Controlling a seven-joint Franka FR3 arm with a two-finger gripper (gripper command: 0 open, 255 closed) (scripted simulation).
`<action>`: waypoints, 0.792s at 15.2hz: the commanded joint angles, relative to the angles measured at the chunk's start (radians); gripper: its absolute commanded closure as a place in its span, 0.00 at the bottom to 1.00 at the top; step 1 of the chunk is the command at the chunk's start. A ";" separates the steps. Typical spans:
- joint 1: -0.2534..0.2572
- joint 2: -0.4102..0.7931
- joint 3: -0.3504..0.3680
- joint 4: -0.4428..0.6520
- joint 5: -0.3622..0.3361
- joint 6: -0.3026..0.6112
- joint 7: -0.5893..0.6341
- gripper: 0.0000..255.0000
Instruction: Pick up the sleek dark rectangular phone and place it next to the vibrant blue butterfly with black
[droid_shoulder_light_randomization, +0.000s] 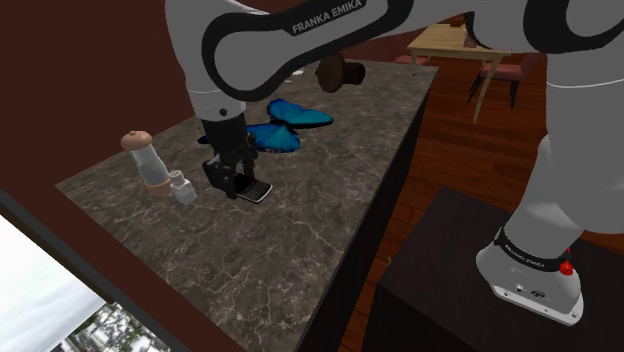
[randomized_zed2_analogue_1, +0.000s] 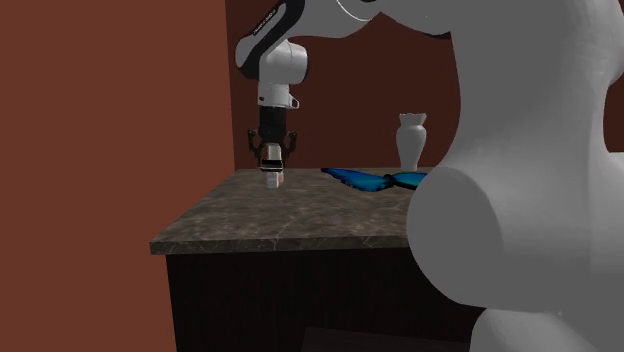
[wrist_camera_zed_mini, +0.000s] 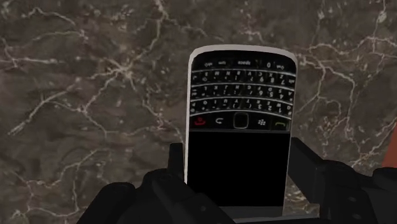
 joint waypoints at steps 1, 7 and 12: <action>-0.036 -0.043 -0.005 -0.060 0.017 0.018 -0.038 1.00; -0.144 -0.159 -0.035 -0.213 0.067 0.059 -0.178 1.00; -0.222 -0.229 -0.073 -0.301 0.097 0.076 -0.298 1.00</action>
